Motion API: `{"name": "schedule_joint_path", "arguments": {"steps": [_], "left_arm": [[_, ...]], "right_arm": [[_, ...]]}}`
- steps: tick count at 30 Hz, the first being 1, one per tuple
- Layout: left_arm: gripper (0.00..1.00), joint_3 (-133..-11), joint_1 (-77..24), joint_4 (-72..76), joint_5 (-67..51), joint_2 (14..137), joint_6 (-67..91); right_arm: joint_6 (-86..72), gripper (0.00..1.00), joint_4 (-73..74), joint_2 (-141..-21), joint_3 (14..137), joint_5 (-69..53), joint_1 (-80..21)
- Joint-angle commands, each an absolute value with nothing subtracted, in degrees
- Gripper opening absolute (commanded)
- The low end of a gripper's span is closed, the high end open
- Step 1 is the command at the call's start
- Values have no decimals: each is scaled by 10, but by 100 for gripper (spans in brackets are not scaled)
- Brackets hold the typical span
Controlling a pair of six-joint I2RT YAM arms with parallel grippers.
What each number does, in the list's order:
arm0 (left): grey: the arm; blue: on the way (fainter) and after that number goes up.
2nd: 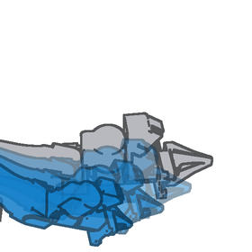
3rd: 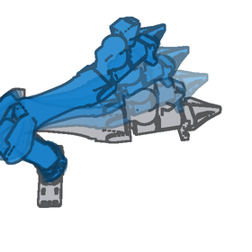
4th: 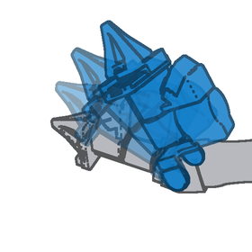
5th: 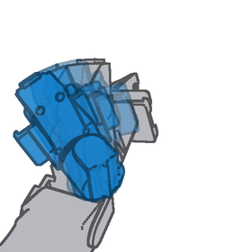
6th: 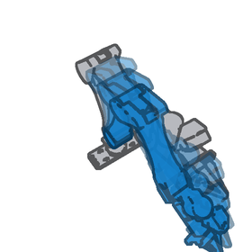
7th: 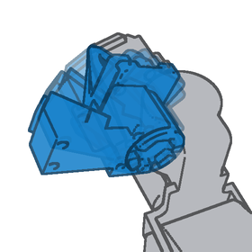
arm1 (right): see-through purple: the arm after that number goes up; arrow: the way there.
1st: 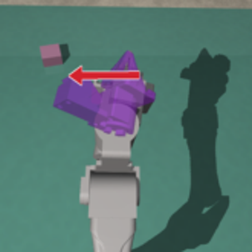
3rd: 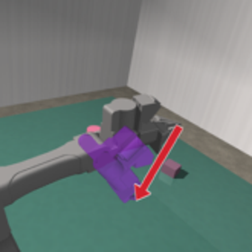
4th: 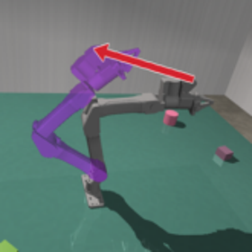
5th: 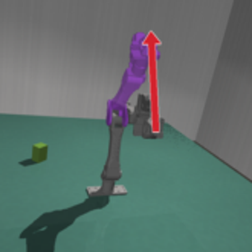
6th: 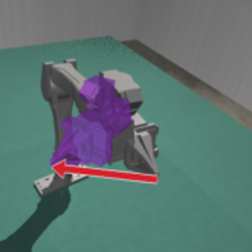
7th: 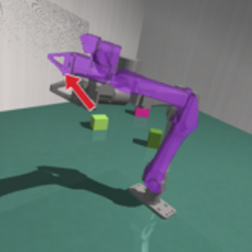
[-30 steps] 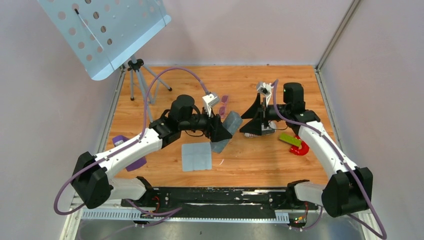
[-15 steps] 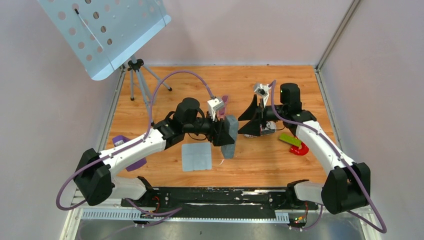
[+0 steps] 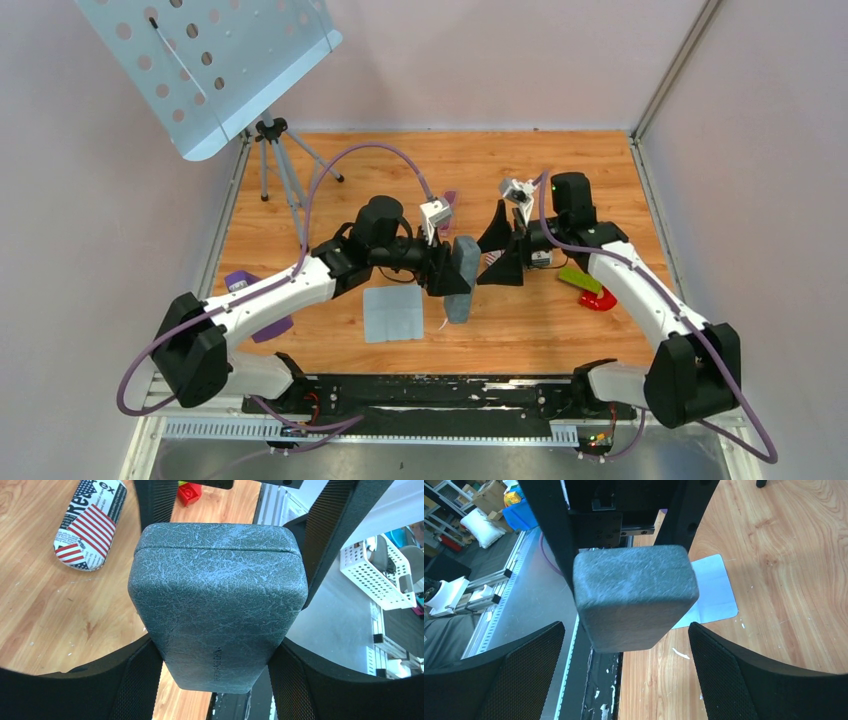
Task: Organize the sunglasses
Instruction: Pick up the sunglasses case from the center of the board, then open the sunglasses case.
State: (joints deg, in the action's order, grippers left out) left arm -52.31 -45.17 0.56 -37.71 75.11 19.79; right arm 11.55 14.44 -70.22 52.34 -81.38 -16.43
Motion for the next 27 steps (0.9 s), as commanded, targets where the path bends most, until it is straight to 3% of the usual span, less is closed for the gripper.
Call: {"name": "schedule_joint_path", "arguments": {"steps": [1,6,13,15,20,24,27], "left_arm": [[0,-546,-462,42,-405,756,199],[0,-549,-469,42,-407,760,198],[0,-556,-470,16,-428,747,174],[0,-560,-470,3,-439,735,164],[0,-539,-470,48,-465,689,197],[0,-539,-470,49,-475,678,204],[0,-536,-470,53,-481,678,209]], "right_arm": [[112,99,152,-729,551,-812,-188],[100,97,149,-737,553,-800,-208],[128,58,150,-748,548,-864,-205],[137,53,152,-755,544,-881,-198],[163,56,156,-771,521,-903,-185],[179,68,158,-770,505,-854,-174],[172,70,159,-783,506,-839,-162]]}}
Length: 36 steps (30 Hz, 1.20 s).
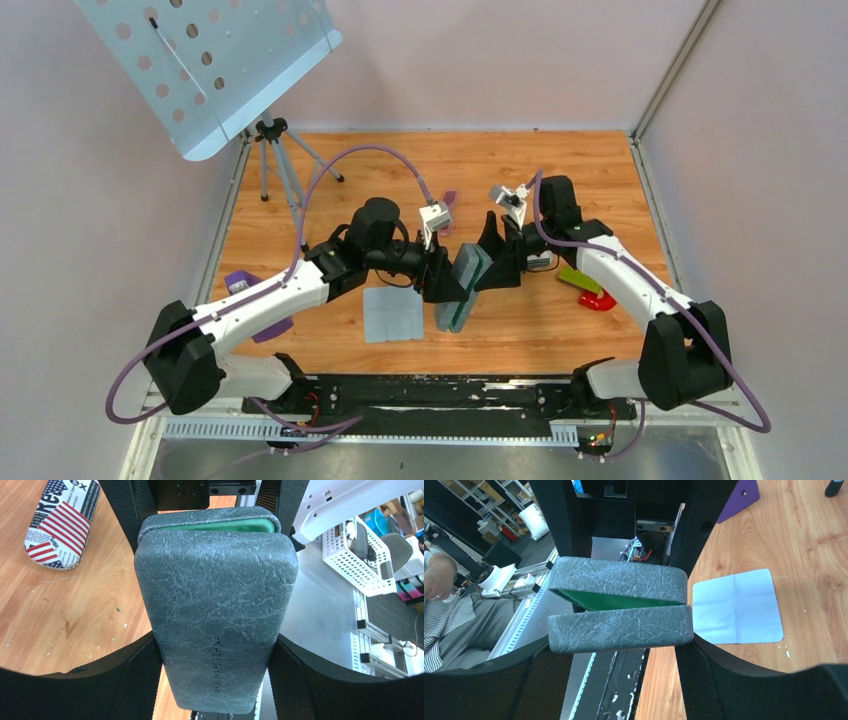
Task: Organize the sunglasses
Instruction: Open the sunglasses case.
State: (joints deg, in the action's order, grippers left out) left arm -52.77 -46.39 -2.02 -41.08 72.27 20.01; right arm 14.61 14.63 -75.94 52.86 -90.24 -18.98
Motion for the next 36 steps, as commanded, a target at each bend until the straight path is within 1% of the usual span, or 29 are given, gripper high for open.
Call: {"name": "schedule_joint_path", "arguments": {"steps": [1,5,13,15,21,24,31,36], "left_arm": [[0,-535,-470,57,-482,679,211],[0,-531,-470,60,-471,672,212],[0,-532,-470,21,-409,677,196],[0,-533,-470,18,-402,679,198],[0,-519,-473,76,-442,678,241],[0,-510,-478,98,-453,678,255],[0,-502,-486,96,-453,675,251],[0,-492,-486,92,-449,674,248]], "right_arm": [[170,71,160,-789,508,-835,-158],[165,73,162,-798,509,-793,-153],[151,67,160,-788,509,-797,-151],[149,66,161,-785,506,-768,-151],[84,65,129,-801,507,-679,-149],[68,64,127,-818,518,-653,-149],[61,63,134,-858,524,-566,-129],[56,63,145,-882,532,-554,-107]]}}
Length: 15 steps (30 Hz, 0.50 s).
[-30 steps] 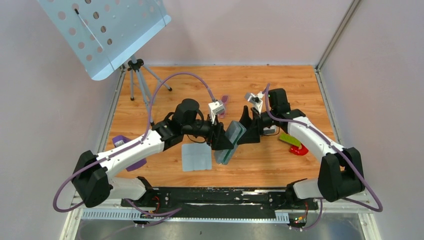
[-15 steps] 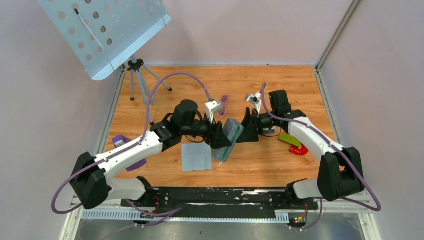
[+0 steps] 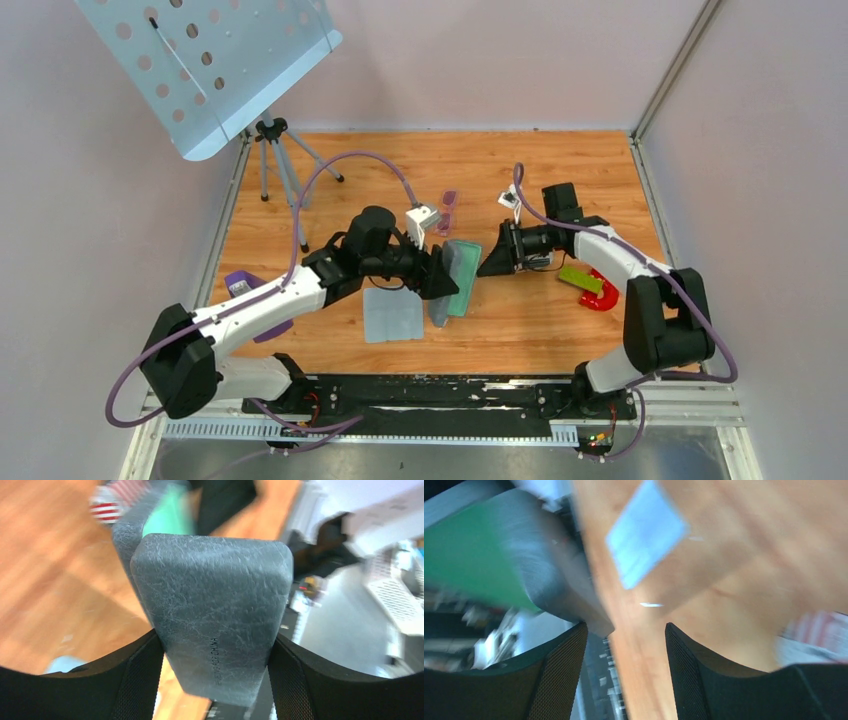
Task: Organize the sunglasses
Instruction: Open the sunglasses case, then place the sunglasses case at the center of the board.
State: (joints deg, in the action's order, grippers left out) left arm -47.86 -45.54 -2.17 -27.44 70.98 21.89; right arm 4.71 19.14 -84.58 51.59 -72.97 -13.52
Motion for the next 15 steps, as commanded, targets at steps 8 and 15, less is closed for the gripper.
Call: {"name": "schedule_joint_path", "arguments": {"steps": [8,15], "left_arm": [[0,-493,-486,20,-355,705,201],[0,-577,-486,-167,-315,800,108]], "right_arm": [[74,66,161,-846,531,-620,-107],[206,70,279,-719,544,-570,-66]]}}
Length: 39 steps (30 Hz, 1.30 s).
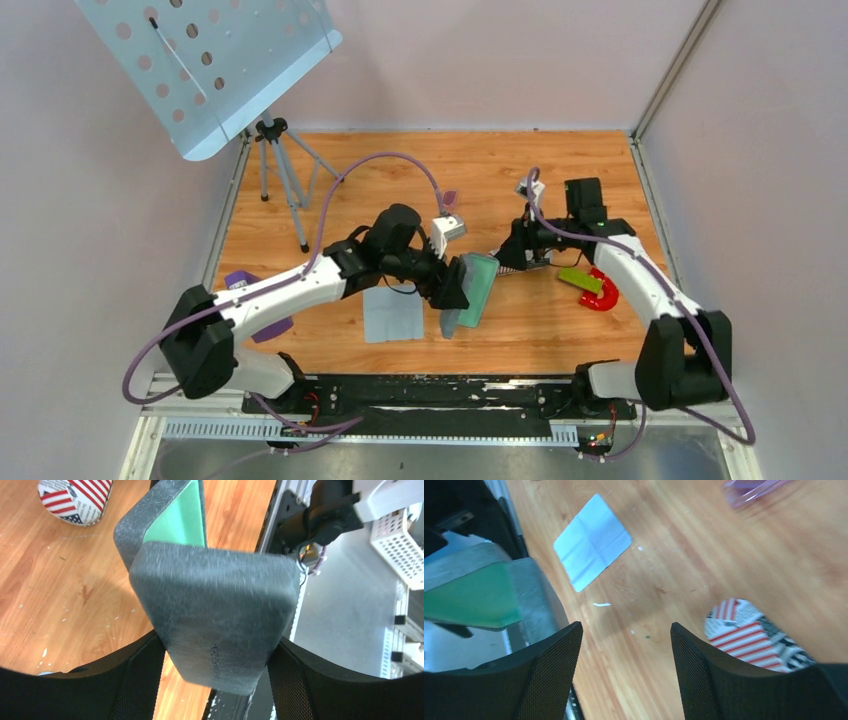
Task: Organize the sunglasses
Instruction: Place the sunglasses case at the center of the board.
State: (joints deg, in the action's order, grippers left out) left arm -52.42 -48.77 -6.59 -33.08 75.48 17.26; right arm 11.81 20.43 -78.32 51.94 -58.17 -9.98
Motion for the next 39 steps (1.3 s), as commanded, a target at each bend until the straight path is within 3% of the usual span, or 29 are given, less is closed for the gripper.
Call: {"name": "schedule_joint_path", "arguments": {"steps": [1,9,17,27,39], "left_arm": [[0,-586,-486,-176,-316,816,99],[0,-839,-485,-441,-378,1034,1],[0,-932,-484,-531,-465,1157,-21],[12,-943,-484,-539,-475,1228,-24],[32,-985,-483,-552,-414,1277,-8]], "right_arm": [[231,70,302,-711,552,-574,-56],[416,71,548,-702,632,-601,42],[661,70,768,-695,650,-593,125],[698,70,763,-645,596,-610,124],[709,71,781,-678,595,-668,114]]}}
